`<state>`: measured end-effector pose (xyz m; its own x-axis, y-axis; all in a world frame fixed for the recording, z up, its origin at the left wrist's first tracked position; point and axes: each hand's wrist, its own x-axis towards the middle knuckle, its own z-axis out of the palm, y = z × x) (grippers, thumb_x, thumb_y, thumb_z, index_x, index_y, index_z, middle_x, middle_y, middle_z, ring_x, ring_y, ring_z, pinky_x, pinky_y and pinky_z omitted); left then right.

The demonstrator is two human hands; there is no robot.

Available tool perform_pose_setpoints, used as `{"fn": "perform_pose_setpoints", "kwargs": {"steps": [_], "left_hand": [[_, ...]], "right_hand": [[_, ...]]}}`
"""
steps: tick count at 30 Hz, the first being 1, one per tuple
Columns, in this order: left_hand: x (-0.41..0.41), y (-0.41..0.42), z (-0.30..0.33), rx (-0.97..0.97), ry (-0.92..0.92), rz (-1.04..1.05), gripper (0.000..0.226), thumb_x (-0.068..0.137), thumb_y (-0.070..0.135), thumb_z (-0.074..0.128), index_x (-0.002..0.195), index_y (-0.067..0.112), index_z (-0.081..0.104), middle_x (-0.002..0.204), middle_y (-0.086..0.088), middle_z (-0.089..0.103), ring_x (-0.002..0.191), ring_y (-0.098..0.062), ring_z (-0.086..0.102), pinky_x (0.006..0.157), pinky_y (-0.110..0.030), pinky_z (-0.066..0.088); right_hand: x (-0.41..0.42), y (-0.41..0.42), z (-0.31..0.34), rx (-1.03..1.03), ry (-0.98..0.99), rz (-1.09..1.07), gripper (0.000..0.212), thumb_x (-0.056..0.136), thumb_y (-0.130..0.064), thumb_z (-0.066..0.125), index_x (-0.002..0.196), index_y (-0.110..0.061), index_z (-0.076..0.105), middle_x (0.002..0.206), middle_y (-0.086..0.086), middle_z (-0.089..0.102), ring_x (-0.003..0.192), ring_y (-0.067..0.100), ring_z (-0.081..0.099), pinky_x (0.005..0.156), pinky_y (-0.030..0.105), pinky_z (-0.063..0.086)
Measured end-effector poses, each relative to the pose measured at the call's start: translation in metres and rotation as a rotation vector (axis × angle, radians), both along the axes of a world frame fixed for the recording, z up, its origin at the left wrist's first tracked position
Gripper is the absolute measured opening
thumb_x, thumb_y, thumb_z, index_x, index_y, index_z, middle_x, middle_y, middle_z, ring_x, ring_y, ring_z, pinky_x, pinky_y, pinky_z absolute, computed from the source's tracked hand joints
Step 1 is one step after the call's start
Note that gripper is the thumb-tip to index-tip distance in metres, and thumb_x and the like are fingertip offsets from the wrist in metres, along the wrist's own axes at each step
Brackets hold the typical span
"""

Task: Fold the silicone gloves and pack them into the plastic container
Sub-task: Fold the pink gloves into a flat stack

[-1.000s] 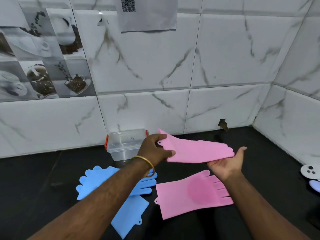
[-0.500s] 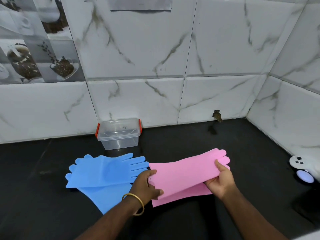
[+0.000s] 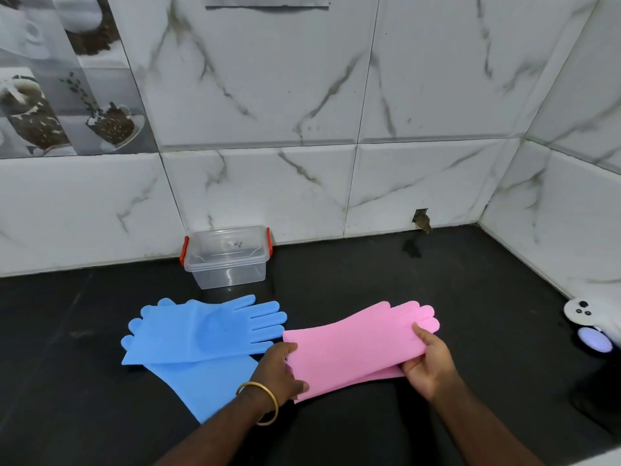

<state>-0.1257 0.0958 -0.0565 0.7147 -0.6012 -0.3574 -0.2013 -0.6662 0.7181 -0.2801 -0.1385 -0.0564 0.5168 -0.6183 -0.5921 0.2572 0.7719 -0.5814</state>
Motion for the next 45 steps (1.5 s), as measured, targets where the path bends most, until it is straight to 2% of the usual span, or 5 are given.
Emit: {"fn": "perform_pose_setpoints", "kwargs": {"steps": [14,19,24,38,45], "left_hand": [[0.002,-0.013,-0.012,0.131,-0.178,0.134,0.061,0.076,0.033,0.079,0.127,0.023,0.048,0.132,0.001,0.057,0.119,-0.017,0.057,0.101,-0.032,0.050],[0.012,-0.022,-0.013,0.164,-0.084,0.227,0.058,0.073,0.025,0.081,0.123,0.014,0.052,0.124,-0.005,0.062,0.114,-0.021,0.060,0.094,-0.030,0.049],[0.017,-0.033,-0.011,0.220,-0.052,0.299,0.047,0.078,0.023,0.077,0.120,0.009,0.059,0.121,-0.008,0.065,0.112,-0.023,0.061,0.091,-0.028,0.047],[0.026,-0.063,0.002,-0.226,-0.096,0.491,0.022,0.087,0.016,0.068,0.076,0.022,0.049,0.078,0.005,0.056,0.080,-0.019,0.053,0.065,-0.026,0.036],[0.042,-0.067,-0.003,-0.258,0.020,0.319,0.077,0.075,0.007,0.078,0.135,0.026,0.034,0.111,-0.004,0.052,0.099,-0.019,0.052,0.086,-0.028,0.045]], "right_hand": [[-0.024,-0.023,-0.019,-0.813,0.877,-0.050,0.044,0.079,-0.018,0.077,0.121,-0.011,0.063,0.116,0.008,0.067,0.105,0.027,0.062,0.094,0.044,0.050],[-0.013,-0.043,-0.018,-0.732,0.878,0.200,0.080,0.072,-0.034,0.084,0.138,-0.004,0.048,0.128,0.014,0.061,0.115,0.034,0.060,0.098,0.047,0.049],[-0.011,-0.064,-0.015,-0.698,0.751,0.371,0.021,0.071,-0.018,0.083,0.082,-0.002,0.075,0.081,0.016,0.076,0.076,0.033,0.074,0.077,0.054,0.060],[0.003,-0.086,0.010,-0.846,0.550,0.362,0.020,0.073,0.006,0.079,0.088,0.002,0.067,0.083,0.020,0.073,0.069,0.028,0.067,0.061,0.036,0.056],[0.024,-0.102,0.002,-0.970,0.591,0.305,0.024,0.079,0.002,0.073,0.100,-0.009,0.068,0.097,0.010,0.074,0.083,0.021,0.068,0.067,0.031,0.051]]}}
